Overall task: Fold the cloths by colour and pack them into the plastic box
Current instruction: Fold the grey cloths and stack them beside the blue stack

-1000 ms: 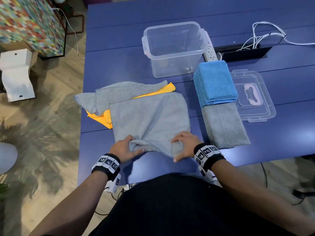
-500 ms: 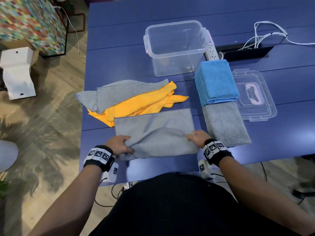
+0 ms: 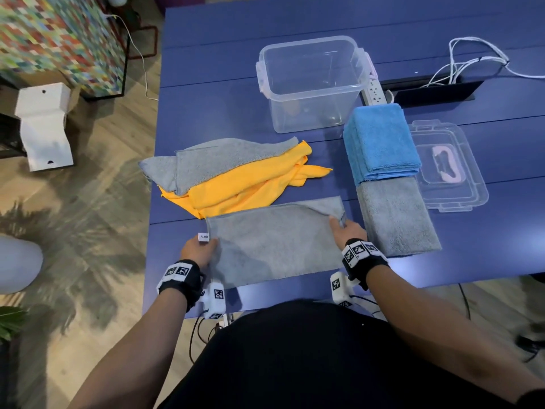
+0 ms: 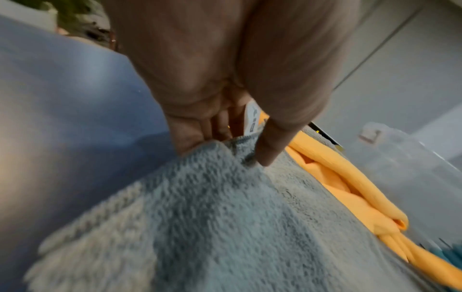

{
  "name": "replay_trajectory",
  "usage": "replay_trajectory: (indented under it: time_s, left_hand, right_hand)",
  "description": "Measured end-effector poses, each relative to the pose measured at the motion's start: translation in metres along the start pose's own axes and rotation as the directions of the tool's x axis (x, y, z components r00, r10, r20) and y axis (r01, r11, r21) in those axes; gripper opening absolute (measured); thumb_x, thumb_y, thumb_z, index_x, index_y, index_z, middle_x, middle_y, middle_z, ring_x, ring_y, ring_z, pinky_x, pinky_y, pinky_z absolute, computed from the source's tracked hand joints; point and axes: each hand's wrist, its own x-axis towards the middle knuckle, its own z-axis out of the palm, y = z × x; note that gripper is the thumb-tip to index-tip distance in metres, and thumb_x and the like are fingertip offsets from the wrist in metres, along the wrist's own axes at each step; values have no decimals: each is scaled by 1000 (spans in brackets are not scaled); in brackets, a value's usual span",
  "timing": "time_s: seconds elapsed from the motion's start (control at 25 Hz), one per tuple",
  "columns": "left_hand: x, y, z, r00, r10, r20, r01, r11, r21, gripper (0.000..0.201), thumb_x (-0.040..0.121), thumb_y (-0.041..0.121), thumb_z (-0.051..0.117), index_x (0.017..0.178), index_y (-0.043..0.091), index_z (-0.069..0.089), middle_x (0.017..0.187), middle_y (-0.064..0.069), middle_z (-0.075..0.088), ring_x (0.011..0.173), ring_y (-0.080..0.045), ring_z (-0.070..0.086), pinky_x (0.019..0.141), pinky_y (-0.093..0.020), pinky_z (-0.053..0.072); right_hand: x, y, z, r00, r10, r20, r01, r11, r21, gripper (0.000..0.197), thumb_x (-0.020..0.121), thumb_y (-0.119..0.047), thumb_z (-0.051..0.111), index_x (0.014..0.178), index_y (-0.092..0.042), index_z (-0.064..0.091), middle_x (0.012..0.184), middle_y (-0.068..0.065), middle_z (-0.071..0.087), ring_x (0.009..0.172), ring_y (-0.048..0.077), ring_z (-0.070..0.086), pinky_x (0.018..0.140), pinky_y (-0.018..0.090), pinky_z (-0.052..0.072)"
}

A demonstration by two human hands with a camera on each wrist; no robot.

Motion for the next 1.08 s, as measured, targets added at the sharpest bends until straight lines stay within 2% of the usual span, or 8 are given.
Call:
replay_trajectory:
  time_s: [0.12, 0.24, 0.44, 0.52, 0.64, 0.76, 0.88, 1.08]
  left_hand:
    - [-5, -5, 6, 996, 47, -79, -44, 998, 39, 34, 92, 42, 59, 86, 8, 62, 83, -7, 65, 84, -31, 62, 69, -36, 46]
    - [-11, 12, 12, 982, 74, -171, -95, 989, -114, 35, 90, 43, 62, 89, 8, 63, 82, -5, 66, 78, -25, 61, 69, -34, 46]
    - [0, 15, 17, 987, 6, -161, -4, 1000, 15, 23, 90, 28, 59, 91, 5, 58, 86, -10, 58, 90, -34, 57, 72, -34, 39]
    - [-1, 12, 16, 987, 4, -161, 4, 999, 50, 23, 89, 28, 60, 95, 7, 56, 88, -10, 57, 90, -32, 54, 73, -34, 39]
    - [-6, 8, 11, 986, -32, -166, 40, 998, 43, 35, 87, 37, 65, 104, 11, 48, 93, -10, 55, 86, -30, 52, 72, -35, 42]
    - [-8, -1, 9, 986, -85, -147, 98, 992, 79, 57, 85, 52, 65, 115, 10, 42, 95, -9, 55, 88, -33, 58, 71, -37, 47]
    - [-9, -5, 14, 988, -56, -146, 86, 975, 204, 71, 81, 65, 61, 119, 8, 41, 98, -9, 56, 93, -35, 60, 69, -36, 47]
    - [-5, -2, 21, 993, 85, -86, -54, 950, 306, 52, 87, 53, 60, 105, 4, 59, 120, -16, 51, 108, -36, 55, 90, -40, 47]
  right_hand:
    - [1, 8, -3, 998, 50, 32, -49, 998, -39, 70, 85, -59, 59, 124, -1, 54, 124, 19, 59, 114, 35, 57, 86, 34, 44]
    - [4, 6, -4, 1000, 18, -15, -17, 999, 48, 65, 79, -45, 73, 121, -3, 48, 116, 17, 59, 108, 34, 60, 77, 31, 42]
    - [14, -2, -4, 994, 87, -72, -88, 996, -11, 63, 97, -54, 39, 108, 4, 63, 115, 23, 63, 108, 37, 58, 83, 35, 44]
    - [17, -5, -3, 994, 78, -83, -80, 997, -23, 59, 96, -54, 42, 109, 1, 61, 114, 22, 63, 107, 37, 59, 82, 35, 45]
    - [12, -6, 1, 985, -6, -170, 4, 1000, -10, 34, 89, -38, 61, 105, -12, 48, 107, 18, 62, 96, 35, 61, 76, 39, 48]
    - [7, -3, 7, 898, -291, -330, 207, 941, -266, 34, 81, -26, 69, 106, -15, 49, 110, 13, 54, 98, 34, 55, 82, 43, 44]
    - [8, -6, 12, 852, -493, -176, 399, 829, -393, 34, 83, -24, 67, 114, -20, 57, 113, 11, 51, 102, 31, 54, 84, 41, 45]
    - [12, -3, 22, 851, -510, 124, 493, 696, -522, 62, 83, -23, 62, 141, -32, 42, 142, 6, 35, 132, 26, 35, 103, 43, 38]
